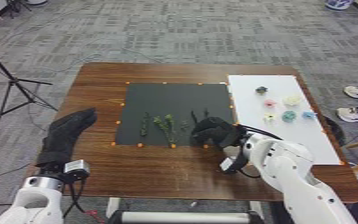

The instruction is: Arrange flowers

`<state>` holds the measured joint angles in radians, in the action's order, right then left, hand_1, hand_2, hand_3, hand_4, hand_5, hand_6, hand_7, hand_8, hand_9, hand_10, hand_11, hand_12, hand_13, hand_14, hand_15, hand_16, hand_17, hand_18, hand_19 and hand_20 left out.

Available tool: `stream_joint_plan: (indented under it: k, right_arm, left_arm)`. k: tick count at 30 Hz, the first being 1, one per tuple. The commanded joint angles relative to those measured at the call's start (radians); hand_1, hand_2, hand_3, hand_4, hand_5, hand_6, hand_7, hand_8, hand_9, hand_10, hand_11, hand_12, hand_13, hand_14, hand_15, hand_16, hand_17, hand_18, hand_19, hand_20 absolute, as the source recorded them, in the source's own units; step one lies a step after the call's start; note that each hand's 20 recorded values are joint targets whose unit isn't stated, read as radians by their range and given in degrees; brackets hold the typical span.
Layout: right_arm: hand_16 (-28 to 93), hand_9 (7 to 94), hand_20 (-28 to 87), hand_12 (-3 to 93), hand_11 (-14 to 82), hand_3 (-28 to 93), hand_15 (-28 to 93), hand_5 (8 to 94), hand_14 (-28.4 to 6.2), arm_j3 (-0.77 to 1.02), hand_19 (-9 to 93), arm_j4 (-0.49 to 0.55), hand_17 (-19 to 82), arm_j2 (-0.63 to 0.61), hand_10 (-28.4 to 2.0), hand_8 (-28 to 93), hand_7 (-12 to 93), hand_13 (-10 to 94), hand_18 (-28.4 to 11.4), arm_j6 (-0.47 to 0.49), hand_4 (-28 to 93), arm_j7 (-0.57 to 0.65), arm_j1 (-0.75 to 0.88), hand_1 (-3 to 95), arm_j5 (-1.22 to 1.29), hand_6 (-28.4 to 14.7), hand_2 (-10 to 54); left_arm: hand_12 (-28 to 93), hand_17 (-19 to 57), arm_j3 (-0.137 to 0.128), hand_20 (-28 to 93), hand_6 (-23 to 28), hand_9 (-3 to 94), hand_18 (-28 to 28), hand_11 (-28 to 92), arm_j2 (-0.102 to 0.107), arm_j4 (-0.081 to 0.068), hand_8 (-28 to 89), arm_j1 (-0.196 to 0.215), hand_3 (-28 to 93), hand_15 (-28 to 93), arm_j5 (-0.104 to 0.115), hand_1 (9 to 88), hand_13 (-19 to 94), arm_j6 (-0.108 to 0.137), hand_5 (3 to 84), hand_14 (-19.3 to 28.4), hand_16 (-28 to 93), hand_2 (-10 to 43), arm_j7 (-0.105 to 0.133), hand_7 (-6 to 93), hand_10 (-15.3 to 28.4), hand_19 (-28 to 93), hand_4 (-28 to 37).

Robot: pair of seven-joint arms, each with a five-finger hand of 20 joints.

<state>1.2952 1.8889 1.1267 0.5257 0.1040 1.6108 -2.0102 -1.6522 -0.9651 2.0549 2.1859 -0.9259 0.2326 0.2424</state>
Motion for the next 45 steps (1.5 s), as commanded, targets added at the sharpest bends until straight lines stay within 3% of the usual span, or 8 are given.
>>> stream_joint_plan:
  k: [1, 14, 18, 22, 24, 32, 37, 45]
  right_arm:
    - [32, 61.7, 58, 9.0, 8.4, 74, 72, 46.1, -12.6, 0.01, 89, 0.008, 38, 0.01, -15.1, -6, 24, 78, -28.4, 0.053, -9, 0.04, 0.012, 15.5, 0.097, -7.6, 14.4]
    - [32, 63.9, 58, 11.3, 9.3, 70, 70, 49.8, -12.9, 0.123, 88, 0.136, 36, 0.001, -16.3, -6, 25, 76, -28.4, 0.031, -10, 0.042, -0.079, 20.0, 0.298, -6.6, 8.0]
    - [29, 66.7, 54, 13.4, 12.0, 69, 61, 51.4, -14.4, 0.124, 76, 0.145, 30, -0.091, -15.8, -8, 28, 68, -27.1, -0.206, -11, -0.103, -0.1, 25.3, 0.015, -5.3, 1.6]
    - [27, 66.4, 49, 14.8, 13.7, 72, 47, 50.5, -13.4, 0.092, 64, 0.058, 23, -0.24, -13.0, -11, 34, 62, -23.7, -0.56, -15, -0.224, -0.107, 28.6, -0.293, -2.2, -8.3]
    - [28, 66.2, 49, 15.9, 15.2, 72, 46, 50.0, -12.8, 0.093, 62, 0.008, 23, -0.299, -11.9, -12, 35, 61, -23.2, -0.641, -17, -0.242, -0.111, 28.5, -0.374, -1.5, -9.4]
    - [33, 68.7, 56, 22.0, 27.0, 70, 63, 49.7, -13.1, 0.039, 72, -0.17, 26, -0.44, -11.9, -12, 35, 63, -24.4, -0.676, -22, -0.285, -0.173, 26.4, -0.494, -1.2, -9.5]
    - [38, 69.2, 59, 27.0, 37.0, 74, 73, 50.4, -13.2, 0.027, 76, -0.227, 28, -0.471, -12.2, -12, 35, 64, -25.1, -0.575, -24, -0.318, -0.179, 24.6, -0.546, -1.3, -9.5]
    - [39, 69.3, 60, 28.7, 39.9, 74, 74, 50.5, -13.3, 0.01, 77, -0.31, 29, -0.449, -12.4, -13, 36, 65, -25.5, -0.516, -25, -0.355, -0.186, 23.5, -0.601, -1.4, -9.5]
  left_arm:
    - [15, 4.6, 0.001, 15, 3.3, 46.9, 9.2, 19, -0.006, 0.007, -7, 0.012, 71, 13, 0.0, 24.8, 35, -0.005, 49.0, 15.5, 3, -3.7, 0.006, 16.2, 12.9, 3, -17.2]
    - [15, 4.6, 0.007, 15, 3.2, 46.9, 9.3, 19, -0.004, 0.004, -7, -0.001, 71, 13, 0.001, 24.7, 35, -0.006, 49.1, 15.4, 3, -3.7, 0.001, 16.2, 12.9, 3, -17.1]
    - [15, 4.6, 0.011, 15, 3.2, 46.9, 9.3, 19, -0.006, 0.002, -7, -0.005, 71, 13, 0.0, 24.8, 35, -0.005, 49.0, 15.4, 3, -3.7, 0.002, 16.2, 12.8, 3, -17.2]
    - [15, 4.6, 0.017, 15, 3.2, 46.9, 9.3, 19, -0.005, 0.0, -7, -0.009, 71, 13, 0.002, 24.7, 35, -0.007, 49.1, 15.4, 3, -3.8, 0.005, 16.2, 12.9, 3, -17.1]
    - [15, 4.6, 0.016, 15, 3.3, 47.0, 9.3, 19, -0.003, 0.0, -7, -0.008, 71, 13, -0.001, 24.7, 35, -0.009, 49.1, 15.5, 3, -3.8, 0.003, 16.2, 12.9, 3, -17.1]
    - [14, 4.6, 0.014, 15, 3.3, 47.0, 9.3, 19, -0.001, 0.001, -7, -0.004, 71, 13, 0.003, 24.8, 35, -0.011, 49.0, 15.6, 3, -3.8, 0.008, 16.1, 12.9, 3, -17.2]
    - [14, 4.6, 0.015, 15, 3.3, 47.0, 9.3, 19, 0.003, -0.002, -7, -0.013, 71, 13, 0.003, 24.7, 35, -0.015, 49.0, 15.5, 3, -3.9, 0.007, 16.1, 12.9, 3, -17.1]
    - [15, 4.6, 0.019, 15, 3.2, 47.0, 9.3, 19, 0.0, -0.003, -7, -0.015, 71, 13, 0.004, 24.7, 35, -0.015, 49.1, 15.5, 3, -3.8, 0.008, 16.3, 12.9, 3, -17.1]
